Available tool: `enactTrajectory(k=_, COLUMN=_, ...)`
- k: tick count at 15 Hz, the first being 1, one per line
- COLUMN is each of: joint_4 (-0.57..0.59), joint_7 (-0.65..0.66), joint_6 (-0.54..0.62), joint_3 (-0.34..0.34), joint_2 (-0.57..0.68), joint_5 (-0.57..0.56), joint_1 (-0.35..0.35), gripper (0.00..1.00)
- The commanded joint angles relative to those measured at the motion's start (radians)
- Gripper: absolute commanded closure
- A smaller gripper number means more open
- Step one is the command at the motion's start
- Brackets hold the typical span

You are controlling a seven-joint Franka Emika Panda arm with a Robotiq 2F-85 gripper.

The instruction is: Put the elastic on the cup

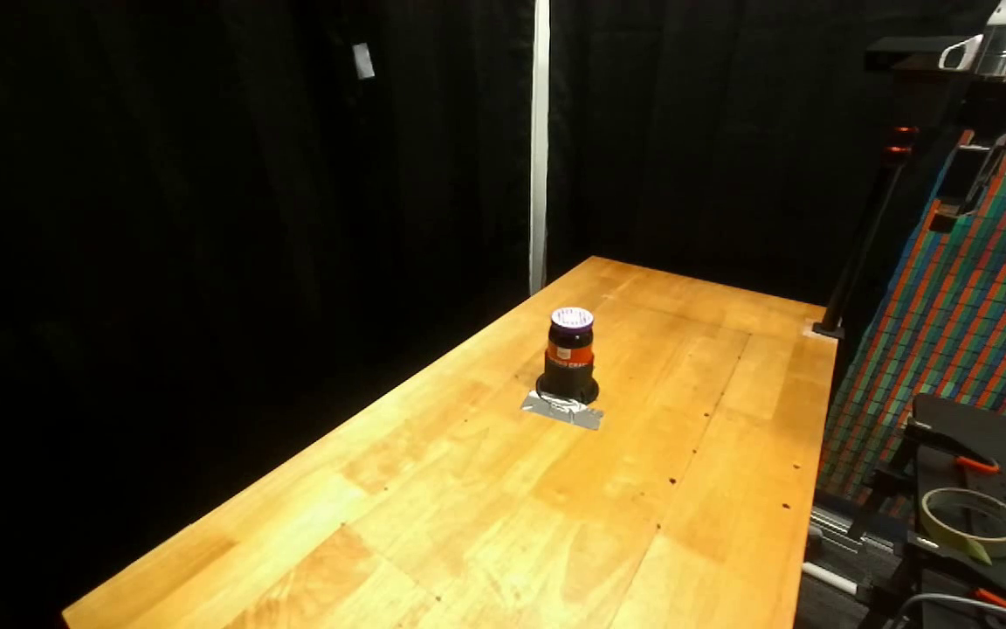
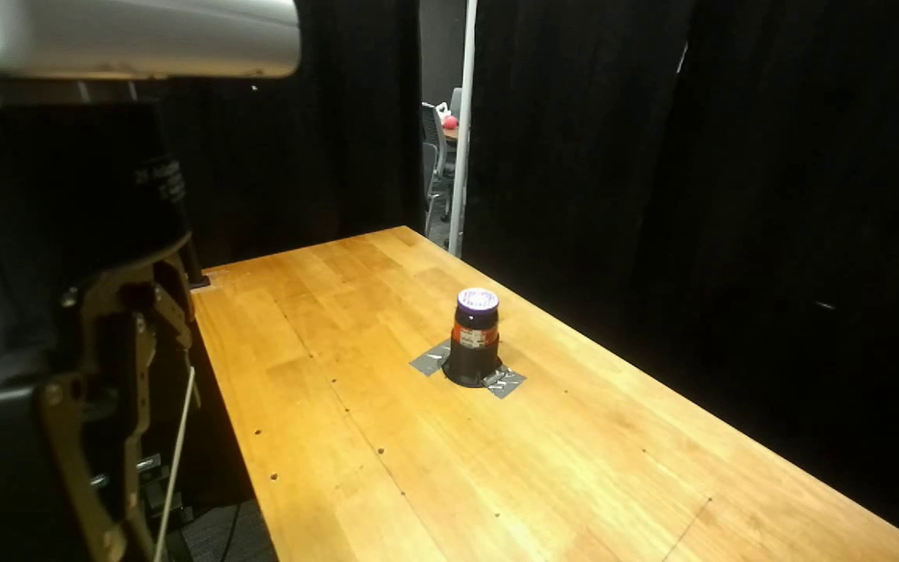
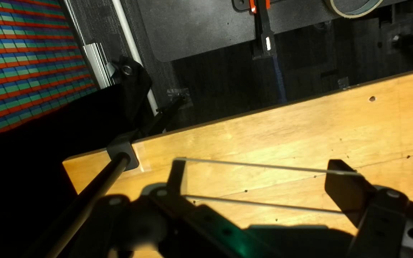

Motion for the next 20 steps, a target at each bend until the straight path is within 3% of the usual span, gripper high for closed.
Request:
enactTrajectory(k=1, joint_4=0.002, joint_7=0.001, joint_6=-0.003, joint_3=-0.001, joint_2=0.0, joint_5=-0.001, joint_1=0.002, gripper=0.0)
enactTrajectory(k=5, joint_4=0.002, joint_7=0.001, joint_6=-0.003, joint_3=-0.001, joint_2=0.0, joint_5=-0.001, joint_1=0.002, gripper=0.0)
enactTrajectory(k=13, joint_4=0.044, joint_7=0.152, joint_6=0.113, joint_3=0.164, joint_2=0.141, joint_5=0.068, joint_1=0.142, gripper=0.0)
enactTrajectory(k=17, joint_4=0.091, joint_7=0.245, joint_6=0.292, joint_3=0.245, joint_2=0.283, joint_5=0.134, joint_1=0.218, gripper=0.0)
enactTrajectory(k=20, joint_4=0.148, joint_7=0.333, joint_6=0.462, joint_3=0.308, joint_2=0.418, joint_5=0.127, joint_1=0.232, gripper=0.0)
